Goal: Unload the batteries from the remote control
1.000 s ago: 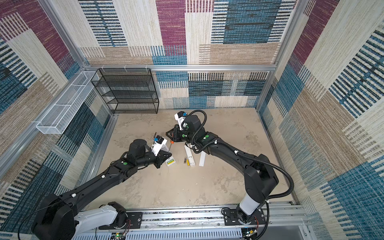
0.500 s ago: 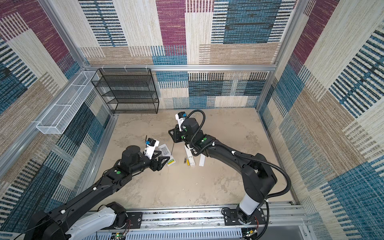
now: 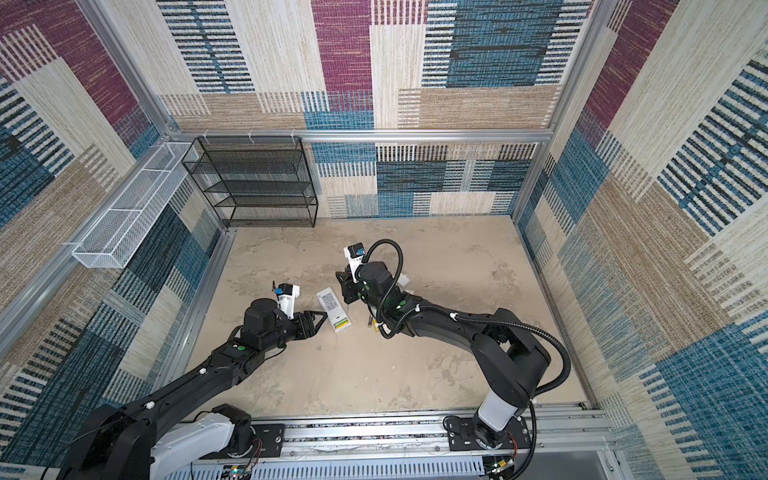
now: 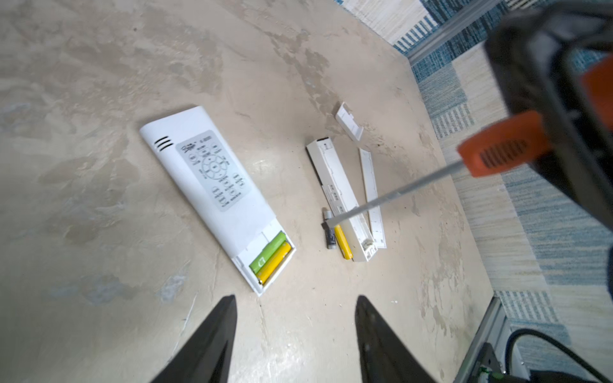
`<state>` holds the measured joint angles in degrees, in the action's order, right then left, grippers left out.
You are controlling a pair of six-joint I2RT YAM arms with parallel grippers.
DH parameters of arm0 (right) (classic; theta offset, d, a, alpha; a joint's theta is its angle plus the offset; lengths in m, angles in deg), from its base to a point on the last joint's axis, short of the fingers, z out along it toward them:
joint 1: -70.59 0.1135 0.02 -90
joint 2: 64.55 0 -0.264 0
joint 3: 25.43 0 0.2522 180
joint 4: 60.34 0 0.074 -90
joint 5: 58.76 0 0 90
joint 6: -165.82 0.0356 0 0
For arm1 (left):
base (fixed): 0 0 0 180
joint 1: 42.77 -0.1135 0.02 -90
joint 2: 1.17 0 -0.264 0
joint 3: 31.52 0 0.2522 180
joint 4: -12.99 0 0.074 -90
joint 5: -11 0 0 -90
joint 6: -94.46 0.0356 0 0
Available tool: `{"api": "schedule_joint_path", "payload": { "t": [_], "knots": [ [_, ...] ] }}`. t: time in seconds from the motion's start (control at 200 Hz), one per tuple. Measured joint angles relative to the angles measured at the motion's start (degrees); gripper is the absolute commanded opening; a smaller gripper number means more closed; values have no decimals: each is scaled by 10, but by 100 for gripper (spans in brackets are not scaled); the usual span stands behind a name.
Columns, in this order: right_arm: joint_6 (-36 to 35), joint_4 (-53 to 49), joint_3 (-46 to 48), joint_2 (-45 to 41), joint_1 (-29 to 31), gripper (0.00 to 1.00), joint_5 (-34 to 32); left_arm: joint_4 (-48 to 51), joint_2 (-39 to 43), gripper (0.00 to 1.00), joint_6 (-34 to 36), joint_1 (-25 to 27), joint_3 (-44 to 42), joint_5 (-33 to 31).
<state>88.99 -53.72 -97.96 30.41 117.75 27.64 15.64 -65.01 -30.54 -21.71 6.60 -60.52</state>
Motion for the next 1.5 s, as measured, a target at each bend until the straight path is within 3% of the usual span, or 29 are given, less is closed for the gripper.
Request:
{"api": "schedule_joint_path", "payload": {
  "t": [0.25, 0.541, 0.851, 1.502],
  "knots": [
    [-14, 28, -1, 30, 6, 0, -5, 1, -86, 54, -83, -10, 36, 28],
    [3, 16, -13, 45, 9, 0, -35, 25, -143, 49, -128, -10, 51, 27],
    [3, 11, -13, 54, 10, 0, -35, 19, -193, 45, -144, -9, 52, 35],
    [3, -11, -16, 68, 10, 0, -24, -5, -221, 41, -150, -9, 58, 47]
  ]
}}
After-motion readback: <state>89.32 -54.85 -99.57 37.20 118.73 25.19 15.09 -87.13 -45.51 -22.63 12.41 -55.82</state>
